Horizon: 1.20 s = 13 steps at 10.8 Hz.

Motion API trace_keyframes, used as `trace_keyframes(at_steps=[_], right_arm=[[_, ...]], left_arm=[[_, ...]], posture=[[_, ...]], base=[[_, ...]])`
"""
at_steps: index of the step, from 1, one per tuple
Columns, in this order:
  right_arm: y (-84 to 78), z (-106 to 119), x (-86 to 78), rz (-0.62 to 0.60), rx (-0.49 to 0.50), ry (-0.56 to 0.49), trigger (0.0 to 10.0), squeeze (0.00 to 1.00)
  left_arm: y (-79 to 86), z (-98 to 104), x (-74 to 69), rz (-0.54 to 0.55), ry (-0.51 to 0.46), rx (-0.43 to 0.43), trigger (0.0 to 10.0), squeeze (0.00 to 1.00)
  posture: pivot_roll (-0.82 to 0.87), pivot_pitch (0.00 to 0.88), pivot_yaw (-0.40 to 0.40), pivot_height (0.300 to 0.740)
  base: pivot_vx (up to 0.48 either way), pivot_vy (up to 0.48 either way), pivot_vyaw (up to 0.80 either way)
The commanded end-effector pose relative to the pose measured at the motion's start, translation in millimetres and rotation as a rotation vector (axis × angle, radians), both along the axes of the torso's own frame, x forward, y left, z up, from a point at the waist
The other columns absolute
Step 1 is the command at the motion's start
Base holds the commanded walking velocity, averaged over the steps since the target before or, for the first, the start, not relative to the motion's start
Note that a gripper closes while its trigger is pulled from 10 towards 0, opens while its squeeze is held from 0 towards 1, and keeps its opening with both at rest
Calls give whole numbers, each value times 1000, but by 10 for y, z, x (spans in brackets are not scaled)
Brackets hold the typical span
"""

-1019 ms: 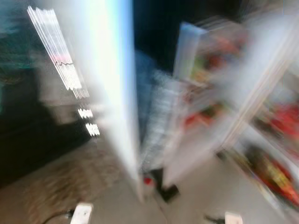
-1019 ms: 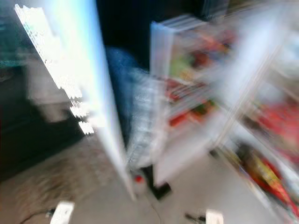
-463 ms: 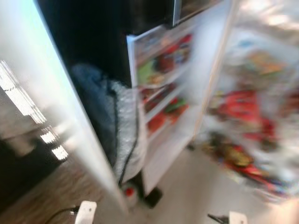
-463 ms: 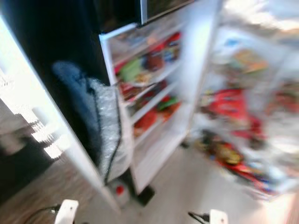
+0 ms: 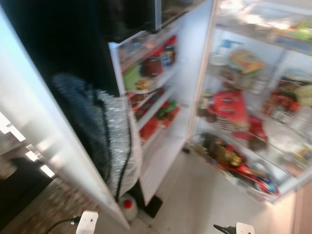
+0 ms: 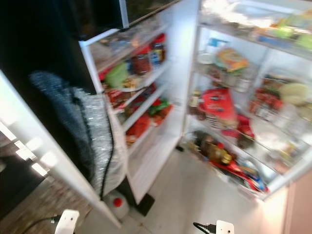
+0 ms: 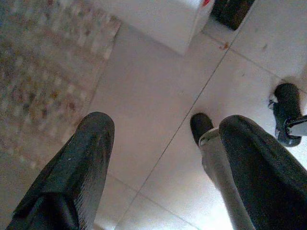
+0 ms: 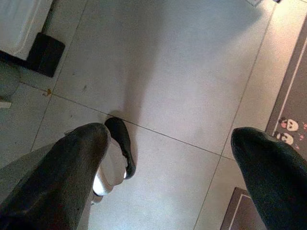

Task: Restocking fridge

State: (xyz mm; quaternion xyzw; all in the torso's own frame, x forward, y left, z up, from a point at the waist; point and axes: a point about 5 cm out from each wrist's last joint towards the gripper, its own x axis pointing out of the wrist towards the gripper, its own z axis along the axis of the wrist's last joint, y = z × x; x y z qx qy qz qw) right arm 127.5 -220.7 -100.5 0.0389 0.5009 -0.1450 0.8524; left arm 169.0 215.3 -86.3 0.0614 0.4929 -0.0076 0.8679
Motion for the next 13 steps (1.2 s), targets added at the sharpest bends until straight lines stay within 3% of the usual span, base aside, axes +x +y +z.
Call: trace_keyframes(at_steps=[1, 4, 6, 9, 13], right_arm=[[8, -3, -6, -17, 4, -5, 10000, 0], [11, -4, -10, -15, 3, -4, 10000, 0], [7, -4, -11, -19, 4, -3, 10000, 0], [1, -4, -11, -16, 1, 3, 10000, 0], [-18, 3, -12, -29, -39, -2, 10000, 0]], left_arm=[[35, -13, -41, -6, 22, 16, 10000, 0], [40, -11, -39, -28, 24, 26, 10000, 0], [37, -12, -41, -20, 24, 24, 10000, 0], [34, -14, -43, -3, 22, 21, 10000, 0], [45, -16, -48, -6, 29, 41, 10000, 0]], posture=[[-171, 0, 69, 740], [-165, 0, 68, 740], [-166, 0, 66, 740], [-169, 0, 64, 740], [-172, 0, 63, 740]], base=[[0, 0, 0], [0, 0, 0], [0, -330, 0], [0, 0, -642], [0, 0, 0]])
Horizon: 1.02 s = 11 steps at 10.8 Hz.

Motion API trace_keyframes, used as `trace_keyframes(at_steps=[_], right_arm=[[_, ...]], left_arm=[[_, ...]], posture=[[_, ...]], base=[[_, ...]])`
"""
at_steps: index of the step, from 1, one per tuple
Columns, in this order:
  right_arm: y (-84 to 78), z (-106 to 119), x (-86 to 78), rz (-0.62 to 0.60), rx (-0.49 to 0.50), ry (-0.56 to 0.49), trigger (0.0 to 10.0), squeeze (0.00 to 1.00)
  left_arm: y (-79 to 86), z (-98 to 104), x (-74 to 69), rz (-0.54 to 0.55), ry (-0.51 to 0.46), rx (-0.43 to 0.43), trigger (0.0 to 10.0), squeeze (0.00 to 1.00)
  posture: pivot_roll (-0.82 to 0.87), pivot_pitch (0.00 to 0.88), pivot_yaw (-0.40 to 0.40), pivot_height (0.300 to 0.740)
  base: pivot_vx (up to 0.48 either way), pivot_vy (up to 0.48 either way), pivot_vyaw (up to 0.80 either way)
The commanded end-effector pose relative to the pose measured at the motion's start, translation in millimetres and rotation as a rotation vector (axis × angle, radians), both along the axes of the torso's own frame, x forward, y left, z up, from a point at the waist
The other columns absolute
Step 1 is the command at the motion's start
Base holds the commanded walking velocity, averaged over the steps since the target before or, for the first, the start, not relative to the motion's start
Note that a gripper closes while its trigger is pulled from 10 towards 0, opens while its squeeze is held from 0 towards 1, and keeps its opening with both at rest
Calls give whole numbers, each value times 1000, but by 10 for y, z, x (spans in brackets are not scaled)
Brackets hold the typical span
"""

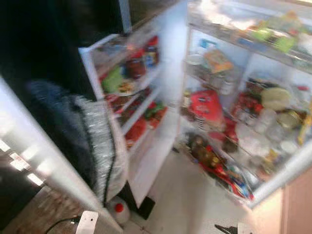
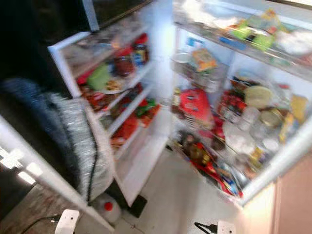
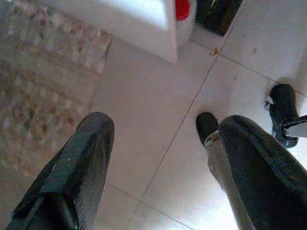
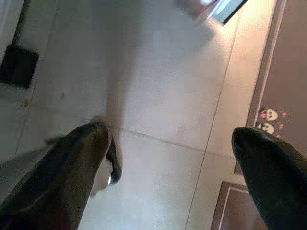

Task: Restocking fridge

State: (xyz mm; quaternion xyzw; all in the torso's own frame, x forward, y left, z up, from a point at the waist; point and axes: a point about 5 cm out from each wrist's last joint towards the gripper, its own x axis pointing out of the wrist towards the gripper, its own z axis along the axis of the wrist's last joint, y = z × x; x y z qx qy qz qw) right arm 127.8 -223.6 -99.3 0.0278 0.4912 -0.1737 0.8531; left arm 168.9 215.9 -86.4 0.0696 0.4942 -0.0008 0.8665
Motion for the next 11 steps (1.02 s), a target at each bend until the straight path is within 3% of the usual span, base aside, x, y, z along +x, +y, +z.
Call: trace_keyframes(at_steps=[1, 3, 5, 6, 7, 8, 11], right_arm=[[-2, 2, -16, -45, -24, -17, 10000, 0], [-35, 28, -18, -76, -120, -40, 10000, 0], [-125, 60, -85, -262, -228, -50, 10000, 0], [-657, 297, -74, -354, -387, -188, 10000, 0], [-830, 410, -123, -445, -498, -226, 10000, 0], [-953, 491, -163, -521, -563, -255, 10000, 0], [-1072, 629, -155, -564, -677, -303, 10000, 0]], left_arm=[[47, -16, -51, -11, 32, 26, 10000, 0], [54, -17, -57, -22, 37, 33, 10000, 0], [53, -19, -61, -25, 36, 37, 10000, 0], [52, -19, -61, -26, 35, 39, 10000, 0], [53, -19, -62, -25, 34, 40, 10000, 0], [54, -18, -61, -25, 34, 40, 10000, 0], [51, -15, -53, -26, 32, 37, 10000, 0]], posture=[[-178, 0, 66, 740], [-195, 0, 68, 740], [-197, 0, 67, 740], [-196, 0, 67, 740], [-199, 0, 67, 740], [-204, 0, 69, 740], [-210, 0, 69, 740]], base=[[0, 0, 0], [0, 0, 0], [0, 0, 0], [0, 0, 0], [0, 0, 0], [0, 0, 0], [0, 0, 0]])
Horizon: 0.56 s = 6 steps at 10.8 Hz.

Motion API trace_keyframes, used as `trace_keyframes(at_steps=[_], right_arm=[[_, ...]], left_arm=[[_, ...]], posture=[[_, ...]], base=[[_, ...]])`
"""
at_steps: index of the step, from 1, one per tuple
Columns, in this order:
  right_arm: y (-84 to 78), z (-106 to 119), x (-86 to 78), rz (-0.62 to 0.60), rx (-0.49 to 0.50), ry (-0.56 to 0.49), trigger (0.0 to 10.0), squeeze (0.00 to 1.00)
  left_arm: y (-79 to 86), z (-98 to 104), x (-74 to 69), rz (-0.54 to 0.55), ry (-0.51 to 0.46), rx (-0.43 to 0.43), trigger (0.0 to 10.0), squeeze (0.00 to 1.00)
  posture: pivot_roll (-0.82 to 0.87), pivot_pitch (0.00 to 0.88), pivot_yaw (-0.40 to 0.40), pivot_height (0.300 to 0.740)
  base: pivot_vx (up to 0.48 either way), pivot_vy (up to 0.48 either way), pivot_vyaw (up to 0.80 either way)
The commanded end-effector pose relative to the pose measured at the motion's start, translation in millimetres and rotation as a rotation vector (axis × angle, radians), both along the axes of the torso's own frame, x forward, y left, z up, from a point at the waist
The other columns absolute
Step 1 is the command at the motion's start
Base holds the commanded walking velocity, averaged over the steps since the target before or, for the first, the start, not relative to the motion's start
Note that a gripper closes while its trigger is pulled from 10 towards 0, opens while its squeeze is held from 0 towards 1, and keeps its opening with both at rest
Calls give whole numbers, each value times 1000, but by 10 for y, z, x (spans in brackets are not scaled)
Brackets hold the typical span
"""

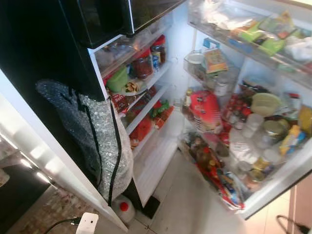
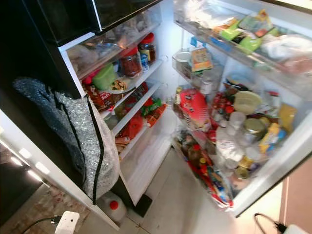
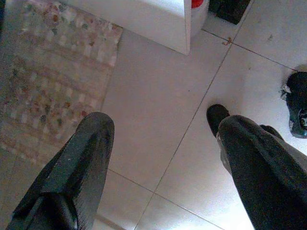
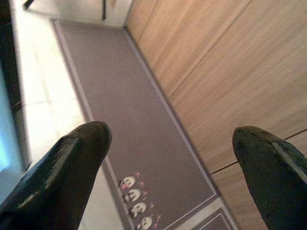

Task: Restocking fridge

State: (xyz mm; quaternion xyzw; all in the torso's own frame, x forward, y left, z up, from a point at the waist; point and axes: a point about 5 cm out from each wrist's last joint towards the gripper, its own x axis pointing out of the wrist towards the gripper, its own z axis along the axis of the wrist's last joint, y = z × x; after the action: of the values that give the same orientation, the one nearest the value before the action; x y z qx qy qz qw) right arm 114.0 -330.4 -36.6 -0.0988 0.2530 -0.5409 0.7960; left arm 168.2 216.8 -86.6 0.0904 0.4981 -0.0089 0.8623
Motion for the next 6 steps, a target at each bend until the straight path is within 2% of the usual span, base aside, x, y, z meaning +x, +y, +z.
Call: trace_keyframes(at_steps=[1, 3, 6], right_arm=[[-35, 51, -3, 5, -50, -5, 10000, 0], [-116, 174, 62, -27, -108, -64, 10000, 0], [-168, 349, 255, -9, -165, -137, 10000, 0]], left_arm=[[42, -12, -43, 8, 19, 10, 10000, 0], [44, -9, -38, 11, 16, 12, 10000, 0], [42, -8, -36, 3, 15, 10, 10000, 0]], posture=[[-206, 0, 69, 740], [-210, 0, 74, 740], [-206, 0, 71, 740]], base=[[0, 0, 0], [0, 0, 0], [0, 0, 0]])
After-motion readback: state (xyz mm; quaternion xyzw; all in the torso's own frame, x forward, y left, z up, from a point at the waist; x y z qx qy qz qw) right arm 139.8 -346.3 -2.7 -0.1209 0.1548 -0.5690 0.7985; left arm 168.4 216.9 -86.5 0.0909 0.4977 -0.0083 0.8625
